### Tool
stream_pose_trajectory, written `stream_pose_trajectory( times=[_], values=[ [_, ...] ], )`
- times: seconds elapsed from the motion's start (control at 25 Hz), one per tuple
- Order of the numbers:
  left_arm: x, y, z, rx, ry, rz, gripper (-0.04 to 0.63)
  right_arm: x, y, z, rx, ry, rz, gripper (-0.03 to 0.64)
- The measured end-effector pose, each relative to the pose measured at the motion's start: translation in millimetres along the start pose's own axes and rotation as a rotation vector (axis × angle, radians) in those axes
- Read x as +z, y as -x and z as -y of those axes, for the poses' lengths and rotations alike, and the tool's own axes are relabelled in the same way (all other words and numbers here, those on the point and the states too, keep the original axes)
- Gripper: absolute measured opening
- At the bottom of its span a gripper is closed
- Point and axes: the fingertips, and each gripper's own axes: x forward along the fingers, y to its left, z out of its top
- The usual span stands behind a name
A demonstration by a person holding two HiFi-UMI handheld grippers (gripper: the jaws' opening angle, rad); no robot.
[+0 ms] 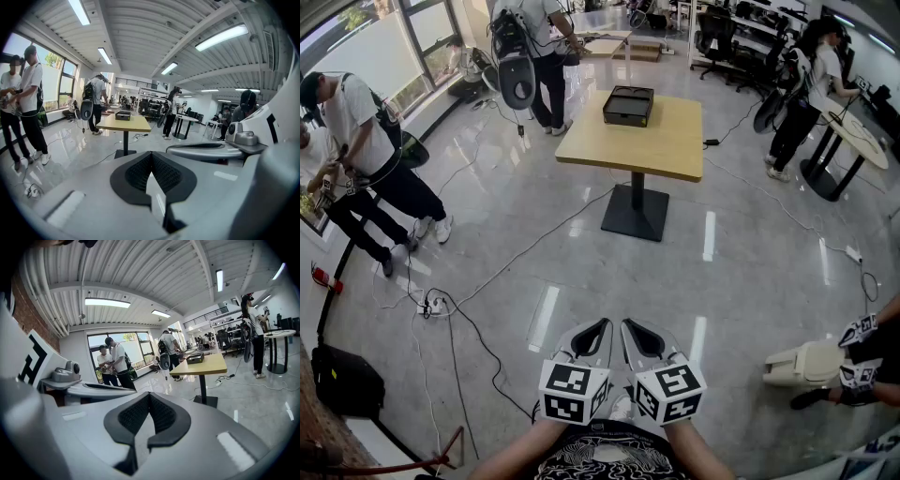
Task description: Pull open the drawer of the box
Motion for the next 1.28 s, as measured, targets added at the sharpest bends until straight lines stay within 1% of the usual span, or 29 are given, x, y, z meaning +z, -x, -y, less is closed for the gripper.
stream_pose_trajectory(
  times=[0.12,0.2,0.28,0.32,0.36,0.44,0.48,0.52,0.56,0.6,0.64,0.68,0.72,0.8,0.88,0.96,1.0,1.08,1.2,1.28],
  values=[
    [1.4,-2.3,12.0,-0.003,-0.007,-0.001,0.012,0.1,8.8,5.8,0.001,0.002,0.002,0.006],
    [-19.4,-5.9,12.0,-0.003,-0.010,-0.002,0.012,-21.0,7.5,8.2,-0.001,0.005,0.004,0.006],
    [-39.1,-6.8,1.9,-0.003,-0.010,-0.002,0.012,-41.8,-1.9,5.1,-0.012,0.004,-0.002,0.006],
    [-36.9,-3.4,-0.5,-0.003,-0.009,-0.002,0.012,-40.3,-3.1,1.9,-0.020,0.002,-0.008,0.006],
    [-24.0,1.4,3.1,-0.004,-0.009,-0.003,0.012,-28.1,1.4,0.3,-0.029,-0.001,-0.014,0.006],
    [13.8,9.3,24.6,-0.004,-0.011,-0.006,0.011,9.0,22.4,4.3,-0.041,-0.005,-0.021,0.006],
    [23.8,11.4,35.9,-0.003,-0.013,-0.008,0.012,18.8,33.0,7.7,-0.043,-0.007,-0.023,0.005],
    [22.6,13.2,43.0,-0.001,-0.015,-0.009,0.011,17.6,40.2,9.2,-0.044,-0.008,-0.025,0.002],
    [13.0,15.0,43.3,0.002,-0.015,-0.008,0.011,8.0,41.5,7.6,-0.044,-0.009,-0.025,-0.001],
    [0.3,15.5,34.8,0.005,-0.014,-0.008,0.011,-4.4,34.5,3.7,-0.044,-0.010,-0.025,-0.003],
    [-9.5,12.6,17.1,0.006,-0.012,-0.007,0.011,-13.9,17.8,-0.9,-0.046,-0.010,-0.024,-0.004],
    [-12.3,5.7,-8.3,0.007,-0.008,-0.008,0.011,-16.4,-7.9,-4.8,-0.051,-0.009,-0.024,-0.005],
    [-6.9,-3.5,-37.9,0.005,-0.002,-0.008,0.011,-10.8,-38.6,-8.0,-0.057,-0.008,-0.023,-0.005],
    [16.4,-21.4,-95.5,-0.003,0.013,-0.006,0.011,12.1,-99.1,-13.9,-0.078,-0.006,-0.021,-0.003],
    [30.6,-42.3,-151.2,-0.016,0.020,0.000,0.009,23.4,-158.7,-16.5,-0.102,-0.004,-0.025,-0.003],
    [35.5,-69.3,-226.9,-0.029,0.018,0.002,0.009,23.2,-237.6,-23.0,-0.122,0.003,-0.038,-0.003],
    [42.6,-82.0,-278.2,-0.033,0.018,0.001,0.009,28.0,-288.7,-32.9,-0.130,0.011,-0.047,-0.003],
    [78.9,-103.4,-408.6,-0.046,0.023,0.000,0.009,59.4,-415.2,-67.2,-0.148,0.020,-0.061,-0.003],
    [163.7,-136.5,-628.0,-0.075,0.023,0.004,0.009,141.6,-630.9,-127.7,-0.178,0.030,-0.063,-0.003],
    [213.0,-159.7,-760.6,-0.092,0.015,0.005,0.009,192.9,-764.4,-162.1,-0.190,0.043,-0.052,0.000]
  ],
)
